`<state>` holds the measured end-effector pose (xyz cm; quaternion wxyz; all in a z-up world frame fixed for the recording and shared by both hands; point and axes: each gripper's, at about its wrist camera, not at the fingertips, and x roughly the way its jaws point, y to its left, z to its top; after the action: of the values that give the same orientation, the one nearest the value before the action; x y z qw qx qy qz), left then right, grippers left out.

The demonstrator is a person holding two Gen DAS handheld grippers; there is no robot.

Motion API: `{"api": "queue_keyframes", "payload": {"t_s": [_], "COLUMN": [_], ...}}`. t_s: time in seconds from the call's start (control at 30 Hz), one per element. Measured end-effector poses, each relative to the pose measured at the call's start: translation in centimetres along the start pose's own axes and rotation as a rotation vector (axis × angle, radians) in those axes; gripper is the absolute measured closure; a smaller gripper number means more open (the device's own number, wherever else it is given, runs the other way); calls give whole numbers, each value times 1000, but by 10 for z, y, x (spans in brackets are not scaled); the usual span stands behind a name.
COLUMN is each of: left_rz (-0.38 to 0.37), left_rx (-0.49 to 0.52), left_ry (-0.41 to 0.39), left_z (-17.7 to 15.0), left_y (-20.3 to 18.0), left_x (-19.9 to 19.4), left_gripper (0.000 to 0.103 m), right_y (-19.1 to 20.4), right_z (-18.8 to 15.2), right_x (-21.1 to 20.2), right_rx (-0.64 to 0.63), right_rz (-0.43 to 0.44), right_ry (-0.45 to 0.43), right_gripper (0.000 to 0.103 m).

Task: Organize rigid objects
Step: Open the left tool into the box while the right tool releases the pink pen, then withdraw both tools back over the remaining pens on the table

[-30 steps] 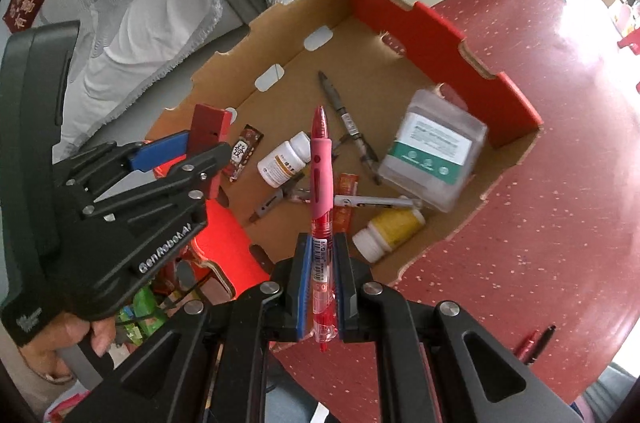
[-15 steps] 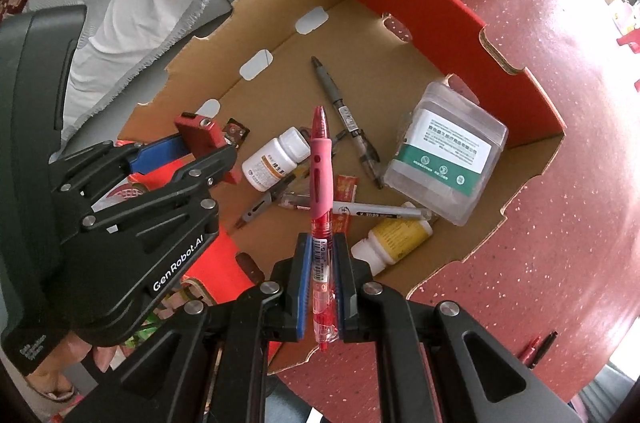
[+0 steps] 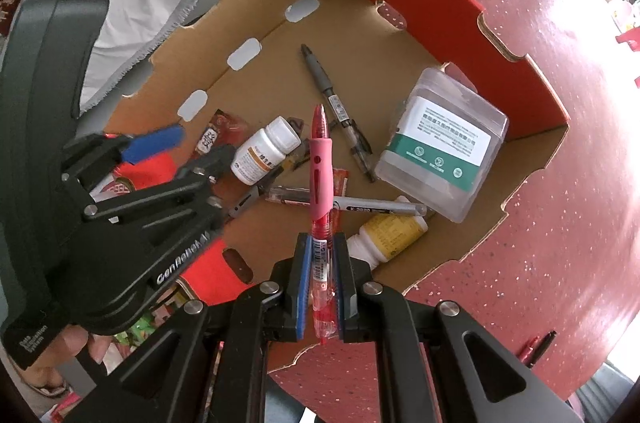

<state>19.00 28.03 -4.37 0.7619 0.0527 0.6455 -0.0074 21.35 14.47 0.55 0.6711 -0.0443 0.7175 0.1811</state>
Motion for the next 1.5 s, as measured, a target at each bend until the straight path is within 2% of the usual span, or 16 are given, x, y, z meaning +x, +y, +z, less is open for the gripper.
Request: {"api": "queue_keyframes", "payload": {"t_s": [0.1,0.13,0.2,0.23,0.3,0.37,0.4,0.5,0.63,0.67,0.8,0.87,1.0,1.17,1.37,1.5], "left_rz": [25,36,26,9,-19,-16,-15,-60,-144,-194,-326,-340,-296,-230,-170,-141], "left_rx": [19,22,12,3,-13,-9,-1,39,133,163,285,331,398,391,386,389], "left_ry": [-12,-6,3,12,33,21,12,-28,-70,-69,-12,26,100,149,163,187], "left_z": [1,1,1,0,0,-3,-5,-13,-27,-33,-53,-65,-87,-103,-118,-118], "left_y": [-3,-3,0,1,2,-2,-6,-25,-68,-85,-154,-189,-264,-325,-361,-374], "left_x": [-4,-4,-4,-4,-6,-12,-17,-36,-61,-68,-77,-70,-35,9,41,59], "left_gripper": [15,13,12,11,11,8,0,0,0,0,0,0,0,0,0,0], "right_y": [-1,-2,-6,-9,-16,-27,-33,-60,-116,-130,-188,-213,-238,-243,-252,-261], "right_z": [0,0,-1,-3,-5,-11,-16,-43,-105,-124,-208,-252,-308,-347,-377,-379], "right_x": [-4,-7,-15,-21,-29,-36,-40,-48,-48,-45,-28,-20,-13,-8,-6,-7], "right_rx": [-5,-7,2,7,26,56,76,152,337,394,647,775,909,941,949,935], "right_rz": [-13,-27,-82,-93,-82,-74,-72,-87,-117,-126,-139,-133,-110,-100,-85,-81], "right_ry": [-6,-14,-47,-79,-101,-108,-119,-138,-133,-126,-61,-23,-1,11,28,29], "right_gripper": [88,67,30,26,26,26,26,26,26,26,26,26,26,26,26,26]}}
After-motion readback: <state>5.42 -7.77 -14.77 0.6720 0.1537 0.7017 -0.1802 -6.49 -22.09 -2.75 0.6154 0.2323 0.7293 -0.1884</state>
